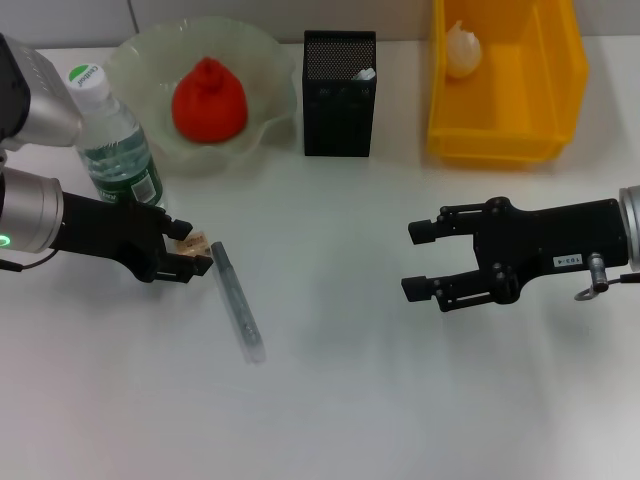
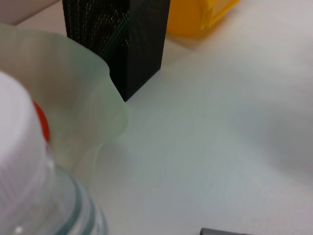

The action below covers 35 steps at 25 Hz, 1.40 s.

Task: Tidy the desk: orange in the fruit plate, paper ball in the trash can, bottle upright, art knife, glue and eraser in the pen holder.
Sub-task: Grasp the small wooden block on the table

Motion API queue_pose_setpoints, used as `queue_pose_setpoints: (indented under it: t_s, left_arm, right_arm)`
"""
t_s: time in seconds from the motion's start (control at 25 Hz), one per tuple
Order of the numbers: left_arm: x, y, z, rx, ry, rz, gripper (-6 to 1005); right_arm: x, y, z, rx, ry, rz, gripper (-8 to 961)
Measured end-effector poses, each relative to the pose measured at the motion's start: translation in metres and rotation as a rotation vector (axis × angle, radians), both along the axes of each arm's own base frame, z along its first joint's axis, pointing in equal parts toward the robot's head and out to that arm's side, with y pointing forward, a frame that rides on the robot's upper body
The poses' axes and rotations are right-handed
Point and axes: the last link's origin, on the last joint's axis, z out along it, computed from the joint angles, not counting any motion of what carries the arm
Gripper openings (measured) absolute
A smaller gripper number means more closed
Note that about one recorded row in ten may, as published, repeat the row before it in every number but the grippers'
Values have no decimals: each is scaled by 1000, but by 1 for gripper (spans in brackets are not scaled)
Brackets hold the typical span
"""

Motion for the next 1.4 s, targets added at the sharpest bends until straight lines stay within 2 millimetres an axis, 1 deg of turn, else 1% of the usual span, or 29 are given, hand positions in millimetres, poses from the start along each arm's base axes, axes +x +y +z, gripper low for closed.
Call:
queue_pose_setpoints:
  t_s: [0.08,0.28,0.68,1.0,1.04,1.4]
  left_arm:
    - [-2,0,-2,0,14,-3,654]
    - [-3,0,-7,8,36,-11,577]
    - [-3,0,-7,13,28,-2,573]
    - [0,-2,-5,13,-13,0,573]
    - [0,-2,-2,25,-15,-3,573]
    - [-4,0,-3,55,0,-3,574]
  right_arm:
    - [0,0,0,0,0,1,775]
    - [0,0,0,1,0,2,775]
    - [0,0,0,2,2,1,776]
    - [-1,1,0,4,4,3,776]
    - [-2,1,0,4,5,4,776]
    - [-2,1,0,4,6,5,775]
